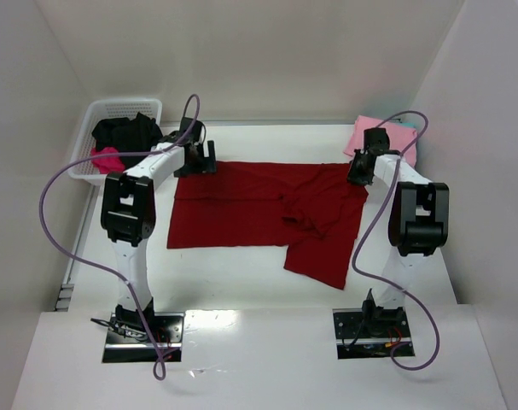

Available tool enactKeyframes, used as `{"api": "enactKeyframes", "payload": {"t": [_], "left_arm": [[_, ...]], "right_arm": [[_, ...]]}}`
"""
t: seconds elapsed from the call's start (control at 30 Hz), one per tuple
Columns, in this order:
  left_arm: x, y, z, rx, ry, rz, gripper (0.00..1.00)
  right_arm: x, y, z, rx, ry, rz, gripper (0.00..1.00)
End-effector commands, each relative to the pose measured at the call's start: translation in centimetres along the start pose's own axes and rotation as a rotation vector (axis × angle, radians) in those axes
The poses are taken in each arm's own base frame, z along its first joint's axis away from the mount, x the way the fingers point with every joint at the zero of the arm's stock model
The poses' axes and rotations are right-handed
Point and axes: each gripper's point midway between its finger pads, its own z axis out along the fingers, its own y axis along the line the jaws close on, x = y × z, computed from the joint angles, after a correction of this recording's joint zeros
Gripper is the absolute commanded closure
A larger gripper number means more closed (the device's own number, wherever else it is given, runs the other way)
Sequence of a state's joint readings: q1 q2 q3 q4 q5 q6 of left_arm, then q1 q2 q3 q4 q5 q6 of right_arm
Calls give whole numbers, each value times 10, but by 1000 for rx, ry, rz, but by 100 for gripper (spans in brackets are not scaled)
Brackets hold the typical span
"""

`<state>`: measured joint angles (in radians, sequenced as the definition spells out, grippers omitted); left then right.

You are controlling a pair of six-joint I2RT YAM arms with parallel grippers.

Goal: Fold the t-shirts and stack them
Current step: Fold the flattened tshirt in 1/3 of the way

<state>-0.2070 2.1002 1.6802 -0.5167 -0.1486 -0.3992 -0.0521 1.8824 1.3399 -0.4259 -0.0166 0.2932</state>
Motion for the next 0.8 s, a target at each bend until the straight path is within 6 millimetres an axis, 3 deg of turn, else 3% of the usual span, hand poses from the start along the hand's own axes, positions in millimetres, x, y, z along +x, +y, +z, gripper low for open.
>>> {"api": "enactKeyframes", "payload": {"t": [0.0, 0.03, 0.17, 0.37, 0.53, 0.63, 0.73, 0.77], "left_arm": [[-3, 1, 17, 19, 4, -37, 1], [-2, -1, 17, 27, 7, -37, 1], [8, -3, 23, 43, 33, -35, 1], [20, -3, 28, 55, 66, -24, 1], [23, -2, 31, 52, 74, -14, 1], [23, -2, 31, 52, 74, -14, 1], [26, -1, 34, 49, 83, -14, 1], [26, -1, 34, 49, 83, -14, 1]], "right_arm": [[9, 1, 0, -10, 16, -13, 77], [11, 0, 0, -8, 25, -23, 77], [23, -4, 11, 21, 57, -31, 56], [33, -12, 22, 53, 87, -32, 46], [34, -14, 27, 65, 94, -32, 45], [40, -18, 34, 81, 111, -24, 52], [39, -20, 34, 99, 105, -16, 79], [39, -20, 34, 99, 105, -16, 82]]}}
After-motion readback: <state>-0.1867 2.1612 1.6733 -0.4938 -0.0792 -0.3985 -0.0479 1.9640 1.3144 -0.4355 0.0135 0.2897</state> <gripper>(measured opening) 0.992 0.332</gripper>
